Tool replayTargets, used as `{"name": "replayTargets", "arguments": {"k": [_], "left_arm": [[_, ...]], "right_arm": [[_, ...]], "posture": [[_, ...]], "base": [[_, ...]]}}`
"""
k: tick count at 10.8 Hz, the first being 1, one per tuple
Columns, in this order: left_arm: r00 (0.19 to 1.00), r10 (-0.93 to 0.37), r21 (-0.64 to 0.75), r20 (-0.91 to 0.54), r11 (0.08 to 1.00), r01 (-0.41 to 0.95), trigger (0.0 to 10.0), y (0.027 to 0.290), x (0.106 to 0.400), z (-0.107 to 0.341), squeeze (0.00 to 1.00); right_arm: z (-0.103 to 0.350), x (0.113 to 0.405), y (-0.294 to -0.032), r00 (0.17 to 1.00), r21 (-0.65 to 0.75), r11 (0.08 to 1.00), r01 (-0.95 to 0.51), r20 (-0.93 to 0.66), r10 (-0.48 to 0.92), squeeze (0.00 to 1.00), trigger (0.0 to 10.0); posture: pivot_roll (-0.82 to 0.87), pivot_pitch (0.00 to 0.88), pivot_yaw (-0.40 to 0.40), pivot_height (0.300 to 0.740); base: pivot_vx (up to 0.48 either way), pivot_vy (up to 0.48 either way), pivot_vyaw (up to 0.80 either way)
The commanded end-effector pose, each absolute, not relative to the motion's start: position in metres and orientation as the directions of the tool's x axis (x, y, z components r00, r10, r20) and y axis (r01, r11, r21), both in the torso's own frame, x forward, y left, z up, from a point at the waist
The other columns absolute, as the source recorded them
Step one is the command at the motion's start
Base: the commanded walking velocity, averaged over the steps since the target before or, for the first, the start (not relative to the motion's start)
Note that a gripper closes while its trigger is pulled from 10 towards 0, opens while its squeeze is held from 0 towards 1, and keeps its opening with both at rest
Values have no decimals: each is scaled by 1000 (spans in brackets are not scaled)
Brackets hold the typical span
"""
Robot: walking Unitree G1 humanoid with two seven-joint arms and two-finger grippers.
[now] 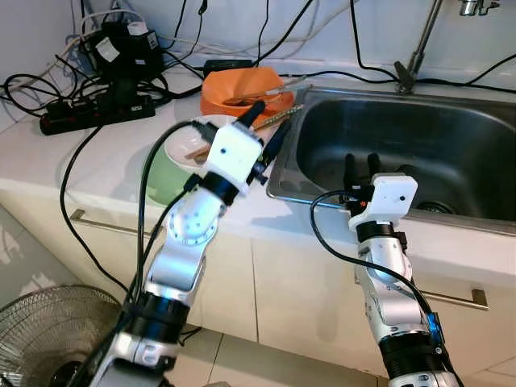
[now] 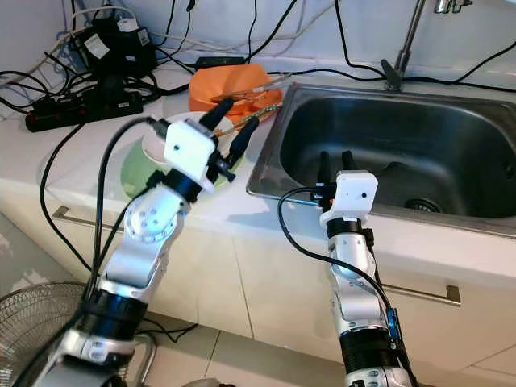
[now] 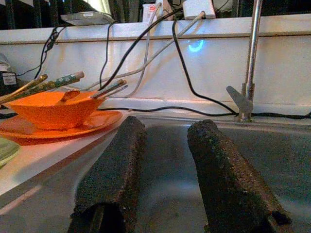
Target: Kitchen organization
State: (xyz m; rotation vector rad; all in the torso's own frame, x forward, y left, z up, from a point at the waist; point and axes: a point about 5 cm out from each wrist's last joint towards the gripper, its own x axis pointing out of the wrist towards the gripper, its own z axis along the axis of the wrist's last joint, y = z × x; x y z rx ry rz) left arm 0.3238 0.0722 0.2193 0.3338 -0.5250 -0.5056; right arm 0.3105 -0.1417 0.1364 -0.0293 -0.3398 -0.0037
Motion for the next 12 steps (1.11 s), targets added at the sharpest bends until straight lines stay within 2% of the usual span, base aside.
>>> {"name": "replayTargets", "arguments": {"k": [1,2,3,7,8,9,12], "left_arm": [[771,-543,505,333,793,340,10000,70,333,218,1000],[786,-550,563,282,758,329,10000,66,340,215,1000],[803,-548,626,232,717,308,10000,58,351,214,0],[843,-515,644,153,699,310,10000,25,376,224,0],[854,-502,677,135,677,290,10000,19,379,224,0],[867,-486,757,110,607,244,10000,11,383,222,0],[908,-408,802,94,572,174,10000,13,392,224,0]], "right_arm": [[135,312,-139,948,-34,999,6,318,5,0,10000],[135,313,-139,948,-34,999,7,317,4,0,10000],[135,314,-138,949,-34,999,8,317,4,0,10000],[135,315,-138,949,-34,999,8,317,3,0,10000],[135,315,-137,948,-33,999,6,317,5,0,10000],[134,315,-135,949,-31,1000,1,316,9,0,10000],[134,315,-134,949,-30,1000,-2,316,11,0,10000]], "posture": [[63,0,72,740],[62,0,70,740],[56,0,73,740],[47,0,77,740],[43,0,79,740],[39,0,82,740],[36,0,83,740]], "base": [[0,0,0],[0,0,0],[0,0,0],[0,0,0],[0,0,0],[0,0,0],[0,0,0]]}}
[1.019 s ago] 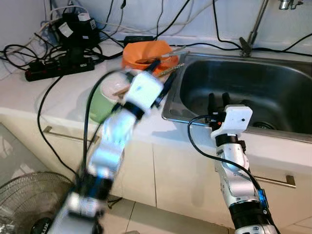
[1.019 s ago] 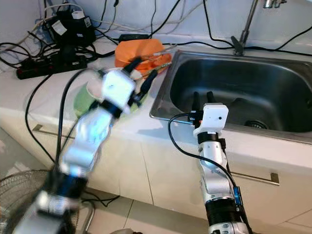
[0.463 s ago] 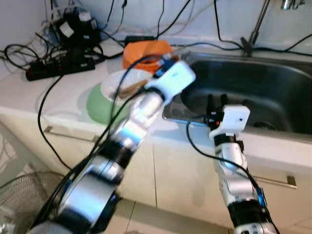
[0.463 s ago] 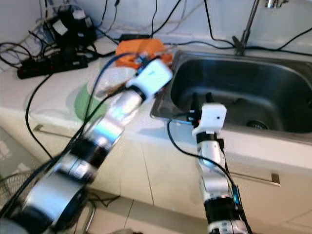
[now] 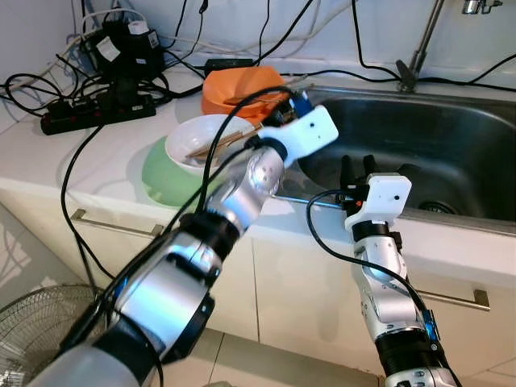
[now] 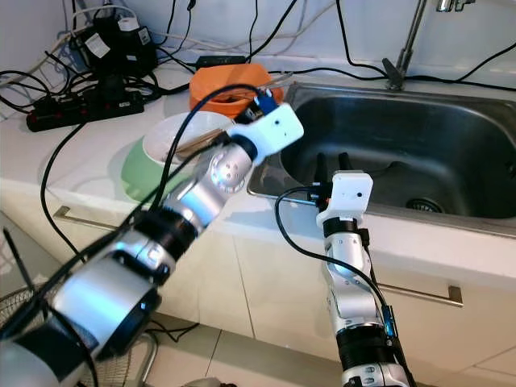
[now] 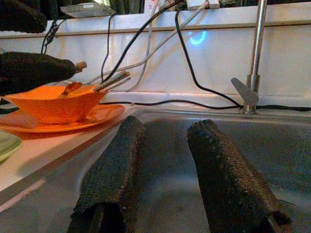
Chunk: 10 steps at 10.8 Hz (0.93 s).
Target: Kitchen organization
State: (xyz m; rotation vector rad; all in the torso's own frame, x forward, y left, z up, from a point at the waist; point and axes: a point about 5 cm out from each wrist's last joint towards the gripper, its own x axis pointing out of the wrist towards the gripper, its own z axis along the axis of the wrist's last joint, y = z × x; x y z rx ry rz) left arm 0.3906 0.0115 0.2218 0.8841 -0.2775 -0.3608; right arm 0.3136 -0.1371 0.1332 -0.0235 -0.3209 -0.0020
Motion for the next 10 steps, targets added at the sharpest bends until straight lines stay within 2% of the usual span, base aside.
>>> {"name": "replayTargets", "arguments": {"k": [1,2,3,4,5,10], "left_arm": [[925,-371,816,78,557,155,10000,17,396,223,0],[933,-353,821,70,551,146,10000,20,398,221,0],[939,-339,821,65,552,142,7373,22,399,220,0],[941,-333,818,59,556,146,3412,23,400,219,0],[941,-335,817,54,557,151,0,24,400,217,0],[931,-355,805,80,574,150,0,22,399,217,0]], "right_arm": [[134,315,-134,949,-30,1000,-2,315,12,0,10000],[134,315,-134,949,-30,1000,-3,315,12,0,10000],[134,315,-133,949,-29,1000,-3,315,13,0,10000],[134,315,-133,949,-29,1000,-5,314,14,0,10000],[134,315,-132,949,-28,1000,-6,314,15,0,10000],[134,315,-132,949,-28,1000,-6,314,15,0,10000]], "posture": [[36,0,83,740],[36,0,84,740],[38,0,84,740],[37,0,84,740],[37,0,84,740],[41,0,80,740]], "base": [[0,0,0],[0,0,0],[0,0,0],[0,0,0],[0,0,0],[0,0,0]]}}
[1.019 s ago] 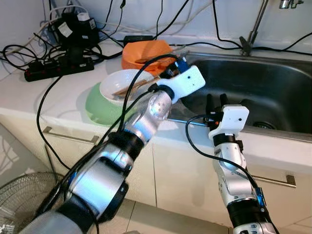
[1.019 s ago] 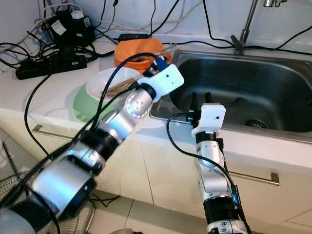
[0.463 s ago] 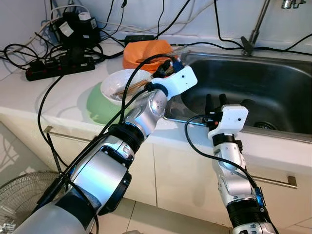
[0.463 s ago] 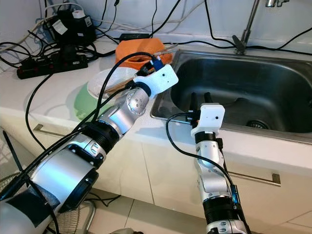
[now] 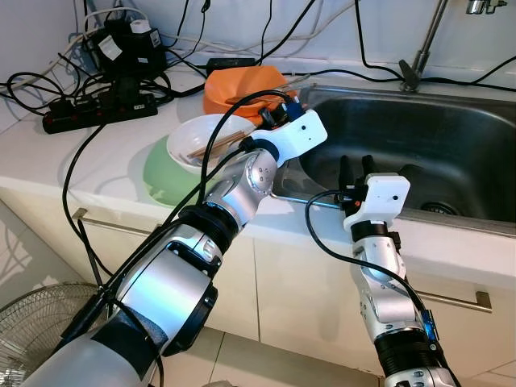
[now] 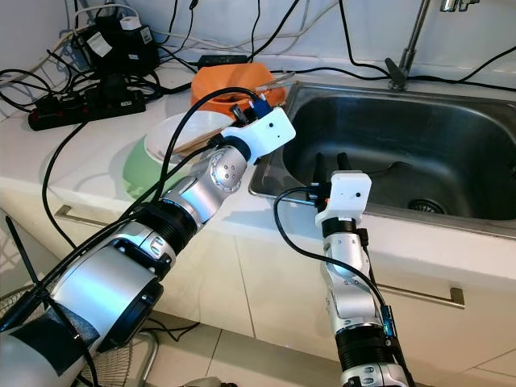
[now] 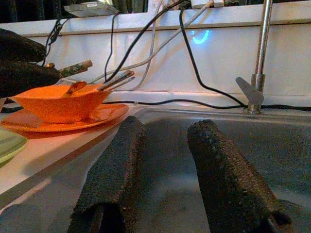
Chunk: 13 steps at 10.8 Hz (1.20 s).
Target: Kitchen organization
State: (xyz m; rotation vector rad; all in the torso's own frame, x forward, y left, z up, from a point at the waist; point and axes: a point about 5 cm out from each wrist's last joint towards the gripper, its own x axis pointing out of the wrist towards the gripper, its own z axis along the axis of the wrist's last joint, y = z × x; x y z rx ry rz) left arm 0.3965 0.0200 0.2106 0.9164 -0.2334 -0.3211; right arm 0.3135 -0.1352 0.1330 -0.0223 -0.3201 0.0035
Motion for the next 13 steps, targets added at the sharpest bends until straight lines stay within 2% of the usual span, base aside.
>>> {"name": "replayTargets", "arguments": {"k": [1,6,7,8,9,12,13], "left_arm": [[930,-357,801,88,581,147,0,22,399,218,0],[931,-353,807,97,576,134,0,25,401,221,0],[931,-349,808,104,576,126,588,26,401,223,0],[930,-349,804,118,583,116,10000,25,401,227,0],[928,-347,794,132,598,111,10000,26,401,231,0],[924,-344,583,168,790,189,10000,31,401,251,0],[922,-345,533,177,821,205,10000,33,400,257,0]], "right_arm": [[134,315,-132,950,-28,1000,-6,313,15,0,10000],[133,315,-133,951,-27,1000,2,311,6,0,10000],[133,315,-133,951,-27,1000,3,310,5,0,10000],[133,315,-133,951,-26,1000,2,310,6,0,10000],[133,315,-133,951,-27,1000,2,311,6,0,10000],[133,315,-134,950,-28,1000,2,311,7,0,10000],[133,315,-133,951,-29,1000,0,310,9,0,10000]], "posture": [[43,0,80,740],[40,0,85,740],[41,0,84,740],[43,0,84,740],[44,0,84,740],[46,0,81,740],[48,0,80,740]], "base": [[0,0,0],[0,0,0],[0,0,0],[0,0,0],[0,0,0],[0,0,0],[0,0,0]]}}
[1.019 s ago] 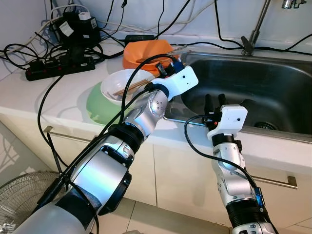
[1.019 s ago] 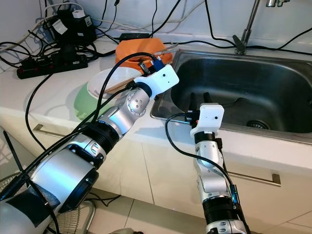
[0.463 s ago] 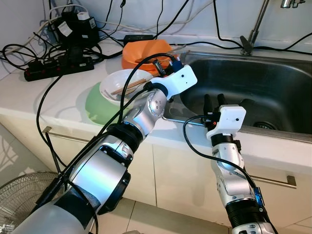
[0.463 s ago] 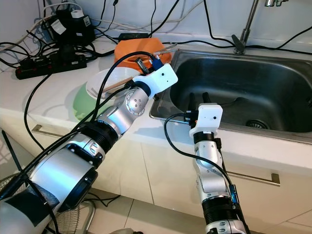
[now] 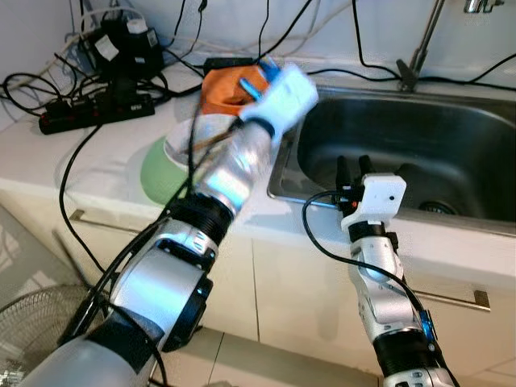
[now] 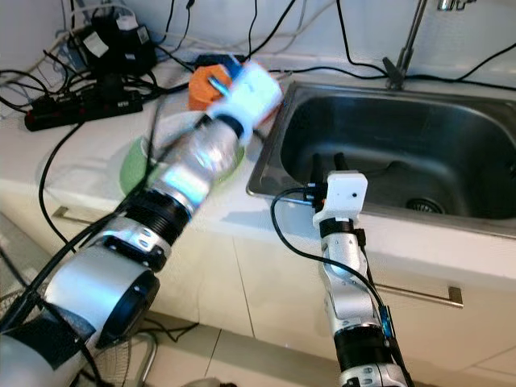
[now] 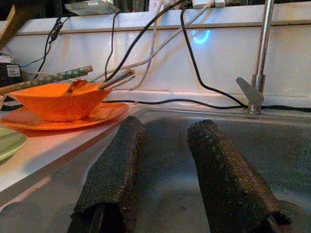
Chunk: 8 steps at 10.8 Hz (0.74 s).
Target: Kitchen organization
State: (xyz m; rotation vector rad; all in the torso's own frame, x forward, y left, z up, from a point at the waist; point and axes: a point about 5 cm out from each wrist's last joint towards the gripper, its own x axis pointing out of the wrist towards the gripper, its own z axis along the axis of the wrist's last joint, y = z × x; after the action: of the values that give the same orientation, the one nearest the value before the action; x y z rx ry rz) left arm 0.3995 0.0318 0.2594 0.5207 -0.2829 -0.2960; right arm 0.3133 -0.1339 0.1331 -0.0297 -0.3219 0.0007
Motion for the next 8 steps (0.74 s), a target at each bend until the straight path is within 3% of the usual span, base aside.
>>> {"name": "replayTargets", "arguments": {"k": [1,4,7,8], "left_arm": [[920,-341,497,192,842,209,10000,37,400,264,0],[906,-341,389,250,893,229,10000,47,392,291,0],[889,-411,101,203,911,399,10000,48,375,290,0],[887,-412,69,207,911,407,10000,50,373,291,0]], "right_arm": [[133,315,-133,951,-29,1000,-1,310,10,0,10000],[134,316,-133,951,-33,999,-10,309,19,0,10000],[133,316,-132,952,-33,999,-14,305,24,0,10000],[133,316,-132,952,-33,999,-16,305,26,0,10000]], "posture": [[51,0,77,740],[52,0,69,740],[55,0,69,740],[56,0,67,740]], "base": [[0,0,0],[0,0,0],[0,0,0],[0,0,0]]}}
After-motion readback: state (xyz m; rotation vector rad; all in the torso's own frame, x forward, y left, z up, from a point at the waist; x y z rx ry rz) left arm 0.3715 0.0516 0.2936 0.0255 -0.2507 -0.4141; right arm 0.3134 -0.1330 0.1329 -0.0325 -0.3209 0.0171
